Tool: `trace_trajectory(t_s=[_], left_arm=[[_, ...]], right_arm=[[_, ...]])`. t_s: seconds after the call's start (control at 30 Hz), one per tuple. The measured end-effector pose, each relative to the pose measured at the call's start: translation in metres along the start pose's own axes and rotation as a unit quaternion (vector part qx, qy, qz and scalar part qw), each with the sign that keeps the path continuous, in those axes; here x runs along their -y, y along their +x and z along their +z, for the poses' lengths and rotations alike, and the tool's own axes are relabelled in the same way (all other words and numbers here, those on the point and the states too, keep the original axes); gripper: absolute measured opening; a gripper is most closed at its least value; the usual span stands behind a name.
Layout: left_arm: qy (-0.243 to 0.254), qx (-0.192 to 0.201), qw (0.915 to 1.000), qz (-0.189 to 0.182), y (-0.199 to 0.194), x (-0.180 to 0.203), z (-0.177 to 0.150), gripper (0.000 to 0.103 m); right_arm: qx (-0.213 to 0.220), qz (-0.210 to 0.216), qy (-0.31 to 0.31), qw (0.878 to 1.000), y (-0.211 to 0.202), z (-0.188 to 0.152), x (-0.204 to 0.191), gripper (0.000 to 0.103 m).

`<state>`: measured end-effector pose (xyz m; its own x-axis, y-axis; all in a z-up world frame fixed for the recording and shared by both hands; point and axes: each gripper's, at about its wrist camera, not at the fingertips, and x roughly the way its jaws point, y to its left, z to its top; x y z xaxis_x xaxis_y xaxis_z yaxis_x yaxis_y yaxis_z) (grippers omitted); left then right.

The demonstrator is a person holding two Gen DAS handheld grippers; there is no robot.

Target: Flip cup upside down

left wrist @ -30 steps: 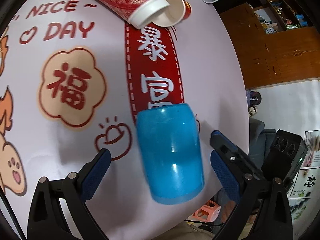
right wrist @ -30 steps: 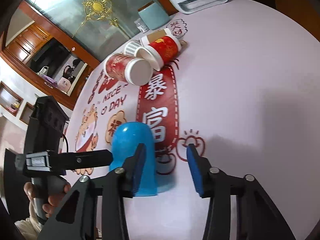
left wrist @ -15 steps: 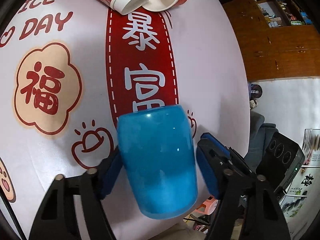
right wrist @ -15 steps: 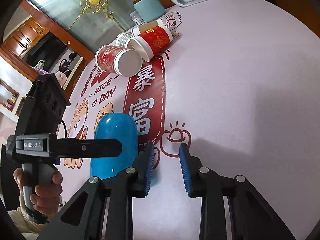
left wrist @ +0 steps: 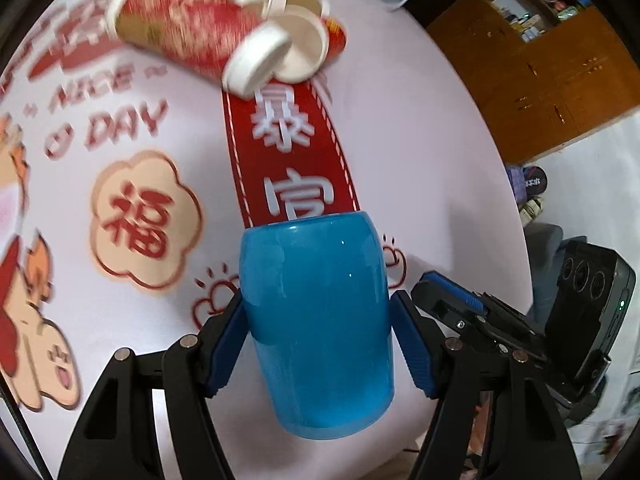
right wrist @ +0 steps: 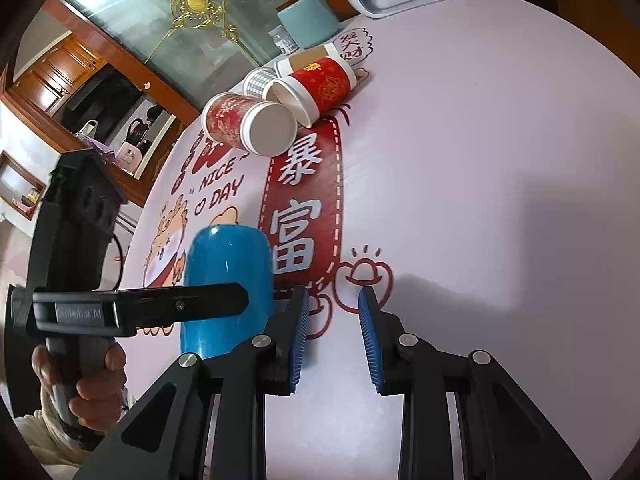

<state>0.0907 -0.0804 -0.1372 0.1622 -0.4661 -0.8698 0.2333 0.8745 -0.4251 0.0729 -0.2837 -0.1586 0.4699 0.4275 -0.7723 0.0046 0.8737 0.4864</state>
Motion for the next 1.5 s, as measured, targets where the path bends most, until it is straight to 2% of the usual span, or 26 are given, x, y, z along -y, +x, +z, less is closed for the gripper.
trace_trajectory(t_s=[0.1,0.2,0.3,0.33,0.37,0.47,0.63,0.93,1.0,1.03,1.07,1.23,1.4,1.5], left_arm=[[0.017,0.044,0.9986,0.021,-0.017,0.004,-0.003,0.068],[0.05,0.114,0.9907,0.055,-0.035,0.011,-0.008,0.068],[0.084,0.191,0.9735,0.094,-0.051,0.007,-0.015,0.068],[0.091,0.205,0.969,0.104,-0.052,0.007,-0.016,0.068],[0.102,0.227,0.9609,0.121,-0.05,0.007,-0.019,0.068],[0.116,0.258,0.9476,0.149,-0.043,-0.001,-0.024,0.068],[0.122,0.277,0.9396,0.16,-0.036,-0.016,-0.035,0.068],[0.147,0.285,0.9308,0.175,-0.035,-0.011,-0.068,0.068],[0.154,0.279,0.9317,0.174,-0.034,-0.009,-0.072,0.073],[0.159,0.275,0.9319,0.174,-0.034,-0.008,-0.074,0.082],[0.162,0.279,0.9296,0.177,-0.036,-0.006,-0.077,0.089],[0.184,0.309,0.9129,0.194,-0.056,0.004,-0.09,0.102],[0.199,0.317,0.9043,0.206,-0.075,0.009,-0.101,0.102],[0.193,0.315,0.9061,0.206,-0.091,0.008,-0.109,0.102]], right_arm=[[0.011,-0.004,-0.009,1.0,-0.003,0.001,-0.011,0.027],[0.032,-0.014,-0.023,0.999,-0.008,0.004,-0.024,0.027],[0.048,-0.021,-0.031,0.998,-0.012,0.007,-0.034,0.027],[0.049,-0.022,-0.034,0.998,-0.011,0.008,-0.037,0.027],[0.048,-0.024,-0.035,0.998,-0.01,0.008,-0.039,0.027],[0.045,-0.033,-0.037,0.998,-0.007,0.006,-0.041,0.027],[0.05,-0.045,-0.044,0.997,-0.008,-0.001,-0.046,0.027],[0.045,-0.052,-0.054,0.996,-0.005,-0.011,-0.053,0.027],[0.043,-0.055,-0.057,0.996,-0.005,-0.013,-0.054,0.027],[0.042,-0.057,-0.058,0.996,-0.005,-0.014,-0.055,0.027],[0.042,-0.059,-0.059,0.996,-0.005,-0.015,-0.056,0.027],[0.046,-0.062,-0.068,0.995,-0.014,-0.019,-0.062,0.027],[0.057,-0.064,-0.078,0.993,-0.027,-0.023,-0.073,0.027],[0.061,-0.064,-0.083,0.993,-0.035,-0.026,-0.08,0.027]])
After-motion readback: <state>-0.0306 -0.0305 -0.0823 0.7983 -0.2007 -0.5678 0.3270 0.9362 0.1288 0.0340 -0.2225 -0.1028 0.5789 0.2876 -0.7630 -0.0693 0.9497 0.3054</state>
